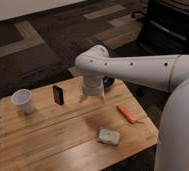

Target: Move the arm in a circular motion

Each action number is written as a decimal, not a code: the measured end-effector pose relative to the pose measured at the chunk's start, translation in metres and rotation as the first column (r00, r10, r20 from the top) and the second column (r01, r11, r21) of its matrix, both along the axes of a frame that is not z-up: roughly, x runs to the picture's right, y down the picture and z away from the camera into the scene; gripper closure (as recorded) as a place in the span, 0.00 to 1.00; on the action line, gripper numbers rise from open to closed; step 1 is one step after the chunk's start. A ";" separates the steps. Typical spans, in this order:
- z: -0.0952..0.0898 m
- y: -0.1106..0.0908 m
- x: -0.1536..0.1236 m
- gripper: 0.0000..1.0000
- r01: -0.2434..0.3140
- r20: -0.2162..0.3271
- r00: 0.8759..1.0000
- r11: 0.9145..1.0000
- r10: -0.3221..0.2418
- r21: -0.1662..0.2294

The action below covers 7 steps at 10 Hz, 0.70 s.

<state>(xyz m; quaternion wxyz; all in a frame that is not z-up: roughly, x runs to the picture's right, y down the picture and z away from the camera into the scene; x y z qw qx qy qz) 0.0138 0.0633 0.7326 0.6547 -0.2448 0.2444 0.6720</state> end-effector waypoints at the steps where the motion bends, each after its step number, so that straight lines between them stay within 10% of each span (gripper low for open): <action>1: 0.009 -0.008 0.014 0.35 0.004 -0.004 1.000 1.000 -0.004 0.000; 7: 0.050 -0.055 0.038 0.35 0.061 0.001 0.998 0.997 -0.061 0.042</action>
